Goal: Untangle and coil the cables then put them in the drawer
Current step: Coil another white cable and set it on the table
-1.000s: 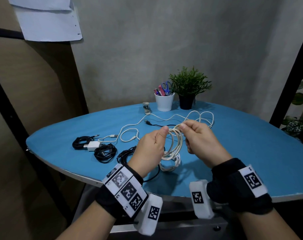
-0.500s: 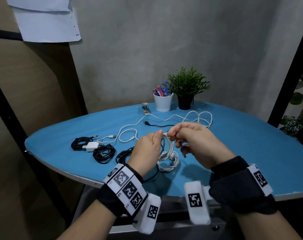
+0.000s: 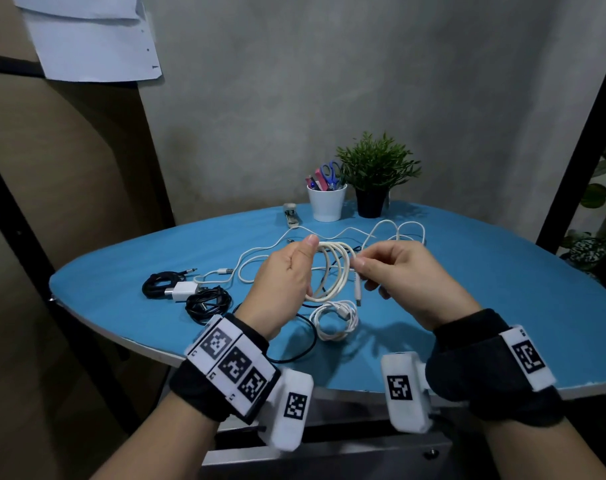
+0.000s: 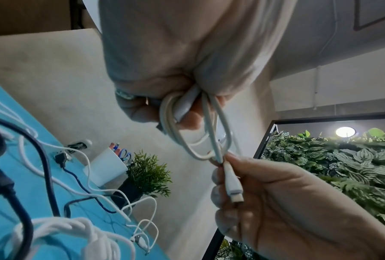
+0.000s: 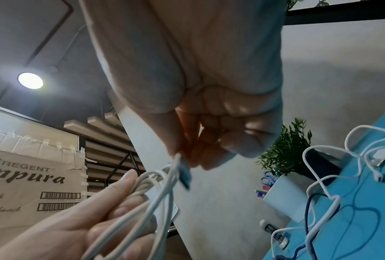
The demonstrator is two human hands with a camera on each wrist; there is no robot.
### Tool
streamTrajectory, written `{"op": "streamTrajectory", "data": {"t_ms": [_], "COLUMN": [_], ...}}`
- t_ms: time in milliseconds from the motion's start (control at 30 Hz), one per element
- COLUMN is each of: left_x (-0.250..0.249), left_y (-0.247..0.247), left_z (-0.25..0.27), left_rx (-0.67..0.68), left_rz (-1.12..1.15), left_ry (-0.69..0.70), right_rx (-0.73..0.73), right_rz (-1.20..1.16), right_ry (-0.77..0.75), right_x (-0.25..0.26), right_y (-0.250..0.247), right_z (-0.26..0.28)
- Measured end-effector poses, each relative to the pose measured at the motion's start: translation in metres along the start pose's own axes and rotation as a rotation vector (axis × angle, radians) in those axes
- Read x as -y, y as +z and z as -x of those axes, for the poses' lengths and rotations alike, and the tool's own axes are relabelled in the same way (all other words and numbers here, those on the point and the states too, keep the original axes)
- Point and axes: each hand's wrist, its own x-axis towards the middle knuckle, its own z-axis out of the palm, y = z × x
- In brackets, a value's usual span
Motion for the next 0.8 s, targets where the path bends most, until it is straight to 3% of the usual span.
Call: {"op": "streamTrajectory", "data": {"t_ms": [233,400,567,700,800], "left_x": [0.001,0.006,0.005,0.000,-0.004], "left_y": [0.007,0.018,0.021,0.020,0.019], "left_z": [0.003,0.007,0.007,0.007,0.008], "left_rx": [0.050,0.070,0.027,0.039,0.069], "left_rz": [-0.152,0.069,0.227,0.435,0.564], "left_ry": [0.014,-0.109,-0.206,-0.285,-0.327], "right_rx": [-0.020,-0.019,-0.085,-0.172,-0.189], "right_rz": [-0.410,-0.550,-0.323,0.141,0.163], "right_ry": [0.144,0.157,0.053,-0.144,-0.165], "right_x": [0.009,0.007,0.004,-0.001,-0.002], "right_y": [0.008,0.013,0.024,0.023,0.023], "right_z": [0.002,0.003,0.003,0.000,0.001]}}
